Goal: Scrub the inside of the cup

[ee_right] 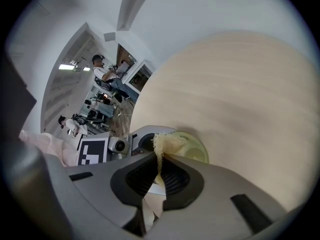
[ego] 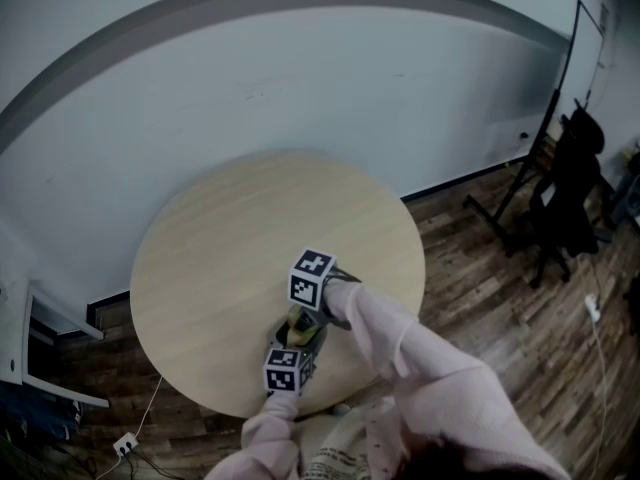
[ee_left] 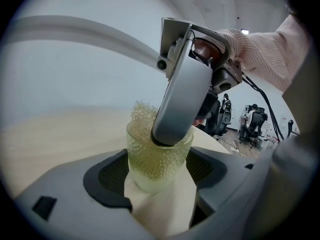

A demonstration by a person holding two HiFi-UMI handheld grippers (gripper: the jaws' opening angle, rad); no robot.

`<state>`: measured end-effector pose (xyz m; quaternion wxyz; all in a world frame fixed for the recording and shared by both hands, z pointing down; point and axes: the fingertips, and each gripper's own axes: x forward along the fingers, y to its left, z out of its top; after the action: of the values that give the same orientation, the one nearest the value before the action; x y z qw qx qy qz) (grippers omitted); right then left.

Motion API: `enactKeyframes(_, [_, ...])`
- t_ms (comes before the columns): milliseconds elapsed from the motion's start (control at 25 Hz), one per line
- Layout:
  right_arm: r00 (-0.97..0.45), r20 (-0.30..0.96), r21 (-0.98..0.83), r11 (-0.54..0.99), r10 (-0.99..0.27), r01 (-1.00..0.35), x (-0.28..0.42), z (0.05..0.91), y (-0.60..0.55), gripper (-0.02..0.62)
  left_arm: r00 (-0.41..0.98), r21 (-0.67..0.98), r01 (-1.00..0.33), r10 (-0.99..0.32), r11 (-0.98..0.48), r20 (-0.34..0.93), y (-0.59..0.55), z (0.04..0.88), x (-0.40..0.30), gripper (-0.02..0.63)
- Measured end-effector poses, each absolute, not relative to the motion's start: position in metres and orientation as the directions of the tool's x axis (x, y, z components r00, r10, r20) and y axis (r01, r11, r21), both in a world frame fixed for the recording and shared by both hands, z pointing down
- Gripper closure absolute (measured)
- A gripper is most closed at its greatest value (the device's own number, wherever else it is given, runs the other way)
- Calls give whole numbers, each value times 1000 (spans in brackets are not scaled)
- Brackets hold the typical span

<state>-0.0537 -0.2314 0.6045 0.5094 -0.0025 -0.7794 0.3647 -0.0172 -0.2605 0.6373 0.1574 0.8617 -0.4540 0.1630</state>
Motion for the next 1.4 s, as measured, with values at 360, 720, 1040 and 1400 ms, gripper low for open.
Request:
enactKeyframes(360, [-548,769,-598,675,330,-433,-62,603,-240,566,533,123,-834,-728,-537,431,-260,639,-18,250])
enactKeyframes(720, [-620,742,-623,606,256,-495,-67,600,-253,566,532,120,-835,-731,-537,427,-261,638,-18,250])
enactKeyframes(1040, [-660,727,-637,542,188,-548,-67,600,-261,566,536,119,-831,-727,-543,429,-259,639,-18,250])
enactKeyframes(1400, [-722,683,-685,443,114,-578,-61,596,-268,566,543,110,-826,-726,-553,422,-260,635,-19,250])
